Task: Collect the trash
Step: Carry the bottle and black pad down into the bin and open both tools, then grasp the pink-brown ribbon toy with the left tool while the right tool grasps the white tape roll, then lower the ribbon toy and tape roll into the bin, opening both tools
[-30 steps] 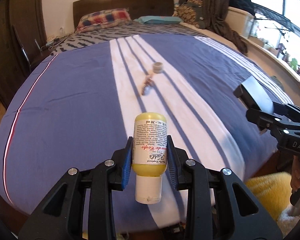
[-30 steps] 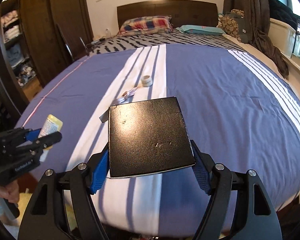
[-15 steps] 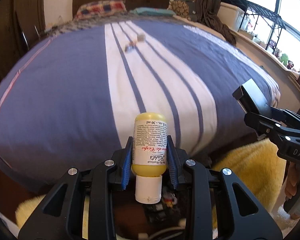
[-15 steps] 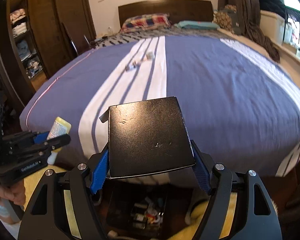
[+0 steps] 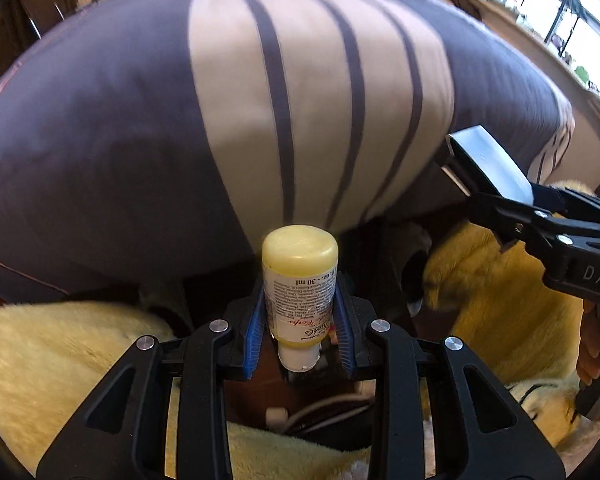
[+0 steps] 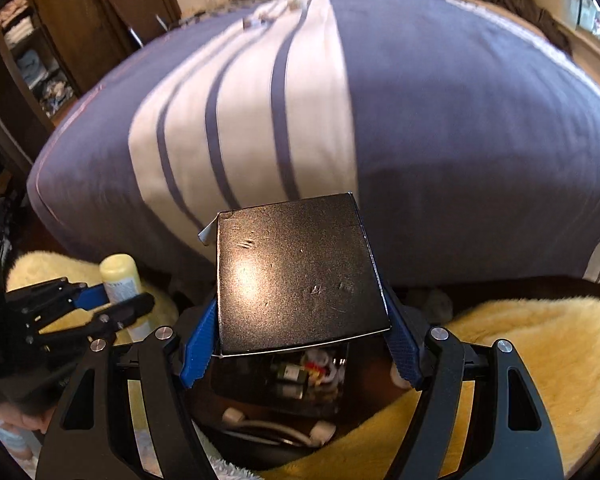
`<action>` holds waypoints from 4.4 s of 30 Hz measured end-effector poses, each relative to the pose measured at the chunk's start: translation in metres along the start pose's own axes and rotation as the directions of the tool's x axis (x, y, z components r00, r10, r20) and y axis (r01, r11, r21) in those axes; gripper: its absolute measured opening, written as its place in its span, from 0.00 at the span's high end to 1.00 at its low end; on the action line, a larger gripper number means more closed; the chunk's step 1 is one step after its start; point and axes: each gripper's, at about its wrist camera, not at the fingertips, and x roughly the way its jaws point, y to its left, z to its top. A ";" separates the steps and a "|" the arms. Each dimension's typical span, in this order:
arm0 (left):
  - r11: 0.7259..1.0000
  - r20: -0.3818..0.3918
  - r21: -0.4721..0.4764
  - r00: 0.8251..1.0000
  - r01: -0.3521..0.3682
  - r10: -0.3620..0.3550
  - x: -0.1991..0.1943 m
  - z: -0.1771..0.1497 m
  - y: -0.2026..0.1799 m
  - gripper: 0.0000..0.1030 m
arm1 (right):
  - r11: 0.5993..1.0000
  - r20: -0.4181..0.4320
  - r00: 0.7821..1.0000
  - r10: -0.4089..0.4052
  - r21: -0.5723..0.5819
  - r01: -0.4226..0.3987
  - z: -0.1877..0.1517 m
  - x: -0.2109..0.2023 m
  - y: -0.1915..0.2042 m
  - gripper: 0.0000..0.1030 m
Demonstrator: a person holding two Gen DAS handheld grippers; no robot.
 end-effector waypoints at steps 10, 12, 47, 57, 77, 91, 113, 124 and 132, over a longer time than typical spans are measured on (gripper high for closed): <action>0.998 -0.151 0.008 0.987 0.058 -0.056 0.054 -0.022 -0.010 0.71 | 0.997 -0.188 0.982 0.013 0.079 0.002 -0.020 0.060 -0.012 0.28; 0.998 -0.166 0.007 0.984 0.067 -0.065 0.060 -0.023 -0.010 0.71 | 0.996 -0.211 0.977 0.027 0.094 -0.007 -0.021 0.067 -0.014 0.28; 1.000 0.046 0.019 0.999 0.021 -0.021 -0.022 0.025 0.008 0.28 | 0.996 0.063 0.995 -0.075 0.058 0.071 0.039 -0.016 -0.027 0.06; 0.999 0.183 0.003 0.982 -0.045 0.044 -0.059 0.105 0.034 0.28 | 0.993 0.202 0.973 -0.115 0.021 0.113 0.119 -0.043 -0.028 0.05; 0.998 0.221 -0.030 0.973 -0.061 0.066 0.020 0.311 0.075 0.32 | 0.993 0.167 0.979 -0.119 0.039 0.114 0.305 0.047 -0.043 0.05; 0.999 0.186 -0.021 0.982 -0.035 0.038 0.083 0.387 0.079 0.69 | 0.994 0.155 0.983 -0.099 0.060 0.091 0.355 0.088 -0.049 0.06; 0.992 0.199 -0.055 0.973 -0.110 0.119 0.072 0.393 0.143 0.88 | 0.996 0.141 0.987 -0.081 -0.017 0.084 0.426 0.162 0.012 0.67; 0.998 0.235 -0.018 0.970 -0.063 0.066 0.014 0.356 0.106 0.88 | 0.996 0.197 0.979 -0.044 -0.074 0.059 0.373 0.071 0.012 0.67; 0.998 0.271 0.023 0.961 -0.058 0.049 -0.047 0.300 0.064 0.88 | 0.991 0.265 0.964 0.021 -0.129 0.014 0.297 -0.016 0.020 0.67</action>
